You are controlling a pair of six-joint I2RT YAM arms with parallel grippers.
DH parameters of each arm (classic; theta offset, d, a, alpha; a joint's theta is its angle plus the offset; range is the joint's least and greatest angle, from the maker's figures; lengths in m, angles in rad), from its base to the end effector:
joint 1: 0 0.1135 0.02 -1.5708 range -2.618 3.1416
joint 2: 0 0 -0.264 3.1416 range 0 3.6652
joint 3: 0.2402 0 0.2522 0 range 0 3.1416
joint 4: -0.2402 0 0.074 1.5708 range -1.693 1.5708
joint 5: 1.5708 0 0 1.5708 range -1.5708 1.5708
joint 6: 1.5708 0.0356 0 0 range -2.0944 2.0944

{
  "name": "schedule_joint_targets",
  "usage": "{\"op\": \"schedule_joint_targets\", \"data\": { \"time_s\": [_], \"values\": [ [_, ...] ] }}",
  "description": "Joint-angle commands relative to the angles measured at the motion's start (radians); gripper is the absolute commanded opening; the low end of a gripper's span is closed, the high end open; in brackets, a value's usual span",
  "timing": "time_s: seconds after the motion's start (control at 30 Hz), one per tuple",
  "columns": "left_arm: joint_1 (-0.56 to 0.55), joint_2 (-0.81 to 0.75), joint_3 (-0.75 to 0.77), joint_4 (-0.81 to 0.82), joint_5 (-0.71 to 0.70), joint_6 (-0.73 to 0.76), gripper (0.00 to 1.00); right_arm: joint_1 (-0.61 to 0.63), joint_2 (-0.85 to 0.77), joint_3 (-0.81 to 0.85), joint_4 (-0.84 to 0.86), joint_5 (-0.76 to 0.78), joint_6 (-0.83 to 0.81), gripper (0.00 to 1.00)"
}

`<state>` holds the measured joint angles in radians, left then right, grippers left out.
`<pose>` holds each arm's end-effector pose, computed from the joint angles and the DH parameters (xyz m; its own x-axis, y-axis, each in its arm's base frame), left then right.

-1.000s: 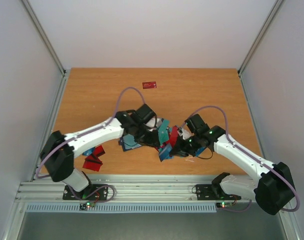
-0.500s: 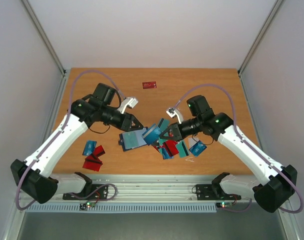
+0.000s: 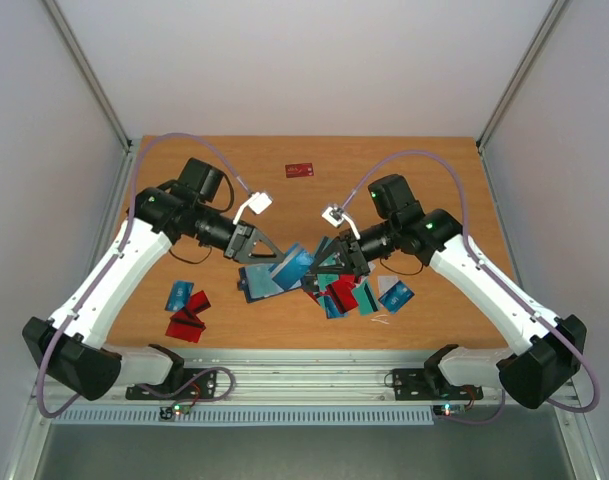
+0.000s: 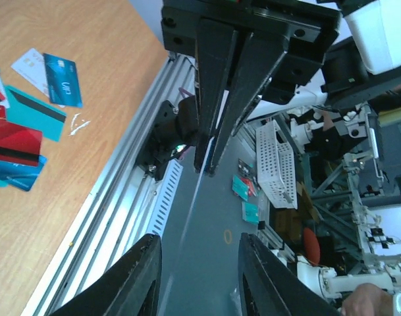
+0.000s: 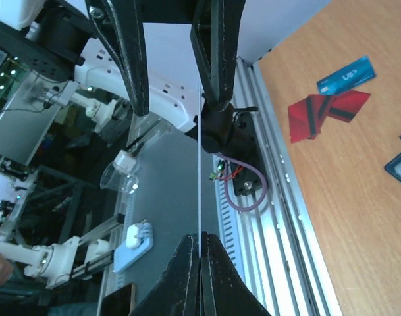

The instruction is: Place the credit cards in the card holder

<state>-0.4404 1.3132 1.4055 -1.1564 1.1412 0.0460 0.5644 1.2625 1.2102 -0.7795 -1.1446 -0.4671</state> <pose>0.1981 -0.1291 0.3734 -0.7636 0.3810 -0.5213 0.6124 0.1713 -0.7717 0.1917 0.1597 0.3466 -0.2247 -0.3626 -0.9045 -0.9413 -0.1591 0.2976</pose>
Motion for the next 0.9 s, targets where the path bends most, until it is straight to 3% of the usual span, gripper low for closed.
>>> {"op": "schedule_joint_targets", "data": {
  "time_s": [0.0, 0.2, 0.73, 0.8, 0.87],
  "values": [
    [0.002, -0.021, -0.032, -0.005, 0.098, 0.012, 0.33, -0.003, 0.011, 0.035, -0.039, -0.099, -0.056, 0.01],
    [0.002, -0.036, -0.058, 0.013, 0.096, -0.002, 0.31, -0.003, 0.021, 0.040, -0.029, -0.145, -0.039, 0.01],
    [-0.013, -0.034, -0.066, 0.059, 0.072, -0.082, 0.10, -0.002, 0.050, 0.058, 0.004, -0.152, 0.008, 0.01],
    [-0.014, -0.034, -0.069, 0.071, 0.064, -0.091, 0.02, -0.003, 0.052, 0.058, 0.006, -0.142, 0.011, 0.02],
    [-0.014, -0.044, -0.084, 0.115, 0.048, -0.117, 0.00, -0.003, 0.051, 0.060, 0.005, -0.095, 0.015, 0.16]
  ]
}}
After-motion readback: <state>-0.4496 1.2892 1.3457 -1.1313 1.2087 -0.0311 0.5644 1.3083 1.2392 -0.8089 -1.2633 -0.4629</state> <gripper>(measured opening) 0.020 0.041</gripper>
